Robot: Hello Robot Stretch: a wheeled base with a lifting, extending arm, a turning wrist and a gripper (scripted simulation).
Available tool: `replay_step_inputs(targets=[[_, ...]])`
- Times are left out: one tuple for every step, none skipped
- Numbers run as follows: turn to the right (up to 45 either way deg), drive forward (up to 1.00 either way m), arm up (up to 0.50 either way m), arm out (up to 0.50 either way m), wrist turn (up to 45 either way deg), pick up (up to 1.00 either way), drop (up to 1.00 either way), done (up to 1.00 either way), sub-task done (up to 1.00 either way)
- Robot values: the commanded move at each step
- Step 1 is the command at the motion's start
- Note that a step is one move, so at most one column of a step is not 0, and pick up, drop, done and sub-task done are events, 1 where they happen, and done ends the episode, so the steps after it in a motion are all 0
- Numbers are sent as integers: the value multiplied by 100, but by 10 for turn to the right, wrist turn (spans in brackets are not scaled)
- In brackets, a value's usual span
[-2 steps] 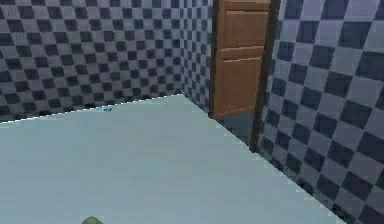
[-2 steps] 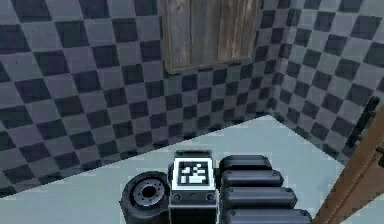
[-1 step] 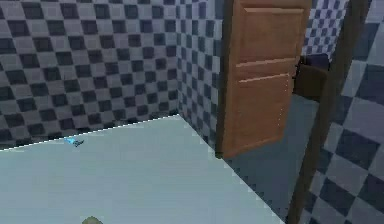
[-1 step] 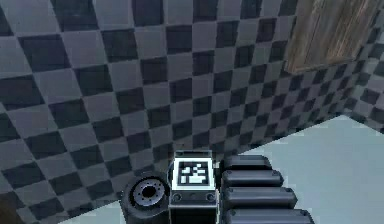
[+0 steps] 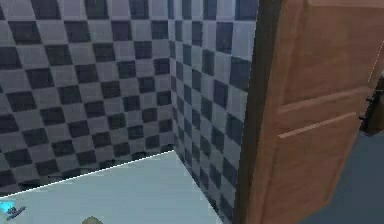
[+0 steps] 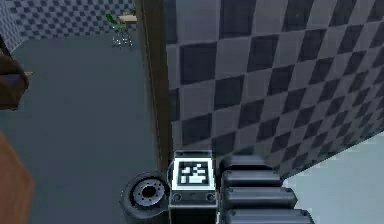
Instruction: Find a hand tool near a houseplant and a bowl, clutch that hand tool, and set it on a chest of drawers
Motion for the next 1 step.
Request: replay_step_inputs(targets=[[0, 25, 0, 0, 0, 0, 0, 0, 0]])
